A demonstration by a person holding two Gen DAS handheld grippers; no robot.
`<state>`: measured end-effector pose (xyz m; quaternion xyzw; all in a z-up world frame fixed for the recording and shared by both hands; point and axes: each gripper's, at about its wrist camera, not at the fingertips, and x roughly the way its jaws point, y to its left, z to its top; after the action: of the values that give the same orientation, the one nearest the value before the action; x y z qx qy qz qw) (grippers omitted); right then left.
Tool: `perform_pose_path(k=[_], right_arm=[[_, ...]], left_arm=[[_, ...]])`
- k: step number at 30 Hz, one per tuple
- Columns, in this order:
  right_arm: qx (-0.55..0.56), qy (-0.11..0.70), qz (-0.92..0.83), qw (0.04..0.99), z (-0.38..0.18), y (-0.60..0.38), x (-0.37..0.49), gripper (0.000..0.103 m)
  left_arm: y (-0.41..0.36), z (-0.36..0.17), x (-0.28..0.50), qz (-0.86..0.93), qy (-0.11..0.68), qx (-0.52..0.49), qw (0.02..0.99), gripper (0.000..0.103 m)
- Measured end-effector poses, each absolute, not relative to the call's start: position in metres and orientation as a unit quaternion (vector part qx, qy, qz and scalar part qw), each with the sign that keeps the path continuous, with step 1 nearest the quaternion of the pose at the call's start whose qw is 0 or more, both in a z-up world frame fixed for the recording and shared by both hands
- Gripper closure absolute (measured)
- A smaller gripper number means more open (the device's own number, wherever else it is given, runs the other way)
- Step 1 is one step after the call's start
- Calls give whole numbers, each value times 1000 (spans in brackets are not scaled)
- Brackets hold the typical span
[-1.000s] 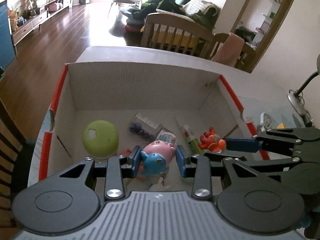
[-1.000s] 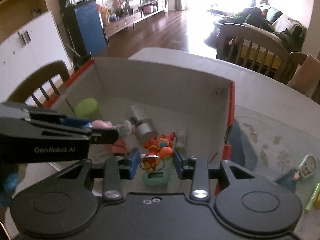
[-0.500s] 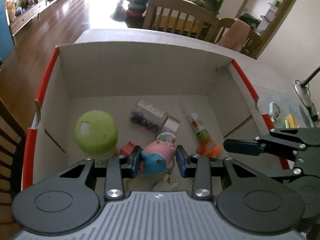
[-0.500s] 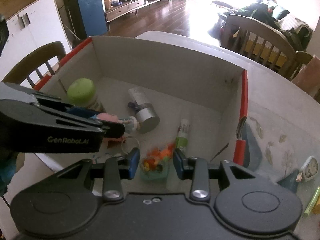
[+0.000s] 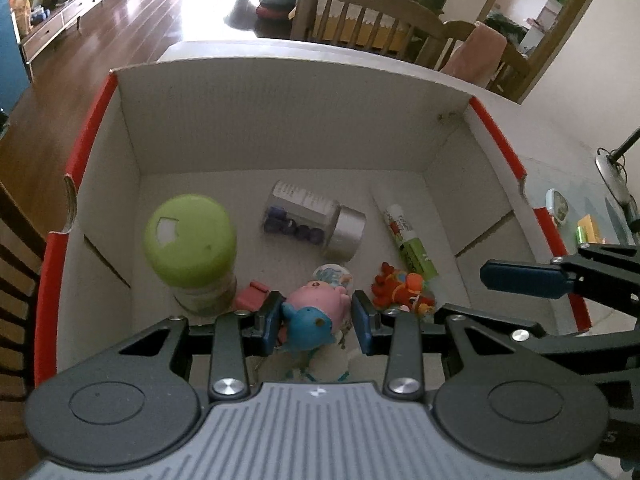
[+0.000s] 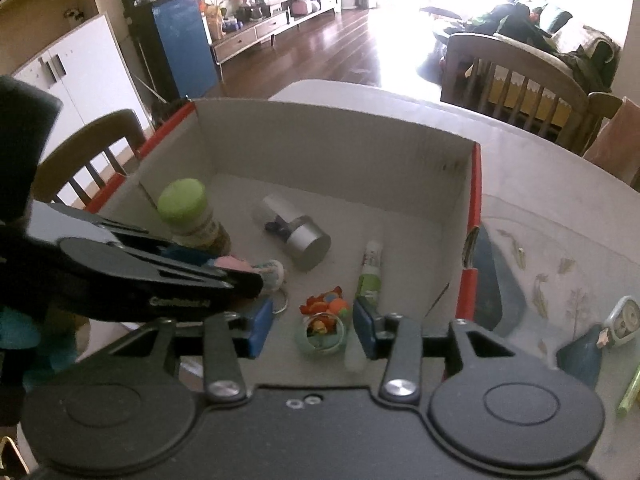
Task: Organize rigid objects
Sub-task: 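Lower both tools into the shoebox and open them to release the toys, then move both tools out of the shoebox toward the items on the table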
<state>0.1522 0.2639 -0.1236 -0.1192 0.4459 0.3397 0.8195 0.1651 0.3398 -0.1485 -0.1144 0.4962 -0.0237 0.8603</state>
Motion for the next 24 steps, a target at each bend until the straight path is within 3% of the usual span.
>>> perform_pose_path(k=[6, 21, 24], right_arm=[[-100, 436, 343, 826, -110, 255, 144, 57], [-60, 401, 352, 844, -73, 228, 122, 53], [-56, 388, 359, 847, -65, 221, 114, 43]], left_arm=[[331, -137, 157, -29, 478, -99, 872, 60], [323, -83, 114, -30, 416, -71, 906, 60], [321, -70, 106, -33, 404, -69, 911, 60]])
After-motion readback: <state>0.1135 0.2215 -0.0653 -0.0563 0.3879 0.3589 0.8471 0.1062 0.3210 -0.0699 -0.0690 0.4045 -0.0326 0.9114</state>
